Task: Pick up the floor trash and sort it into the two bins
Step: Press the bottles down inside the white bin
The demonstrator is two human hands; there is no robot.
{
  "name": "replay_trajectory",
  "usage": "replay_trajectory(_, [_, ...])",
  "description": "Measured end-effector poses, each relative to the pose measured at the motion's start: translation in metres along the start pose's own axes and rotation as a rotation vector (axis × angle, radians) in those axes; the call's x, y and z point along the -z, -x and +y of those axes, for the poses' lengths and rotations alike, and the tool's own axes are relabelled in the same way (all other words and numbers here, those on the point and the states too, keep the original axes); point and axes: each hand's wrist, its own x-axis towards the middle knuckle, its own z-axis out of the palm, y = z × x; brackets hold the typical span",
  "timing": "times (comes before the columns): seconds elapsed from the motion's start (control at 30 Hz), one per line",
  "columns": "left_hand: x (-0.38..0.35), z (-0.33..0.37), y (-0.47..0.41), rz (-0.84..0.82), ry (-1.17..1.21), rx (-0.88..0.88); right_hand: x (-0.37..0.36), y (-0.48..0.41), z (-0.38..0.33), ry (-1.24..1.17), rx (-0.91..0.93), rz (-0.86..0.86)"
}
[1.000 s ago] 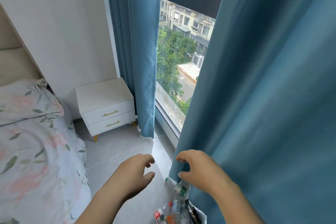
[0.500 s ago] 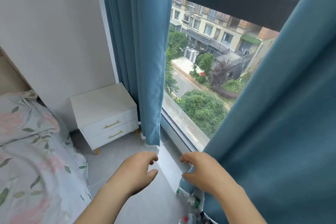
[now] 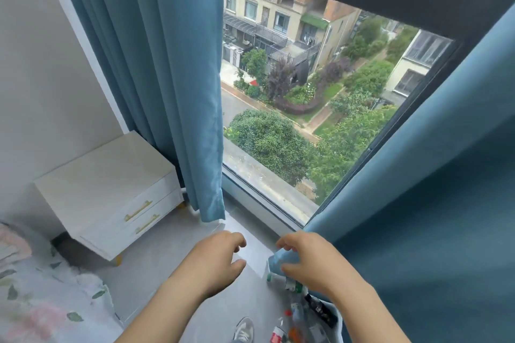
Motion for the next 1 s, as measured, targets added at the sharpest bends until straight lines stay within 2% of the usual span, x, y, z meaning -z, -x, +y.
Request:
replay_trajectory(0.23, [0.016, 0.017, -0.065, -0.059, -0.065, -0.078, 0.019, -0.028, 0.027, -0.091, -0.101, 0.068])
replay_trajectory(0.43, [0.025, 0.043, -0.116, -0.101, -0.155, -0.234, 0.028, -0.037, 0.055, -0.197, -0.234, 0.125])
replay_trajectory(0.67, [0.014, 0.064, -0.161, -0.247, -0.251, -0.406, 0.019, -0.032, 0.070, -0.299, -0.404, 0.187])
replay_trajectory(1.0, [0.009, 0.073, -0.231, -0.503, -0.435, -0.835, -0.015, -0.040, 0.046, -0.562, -0.852, 0.416])
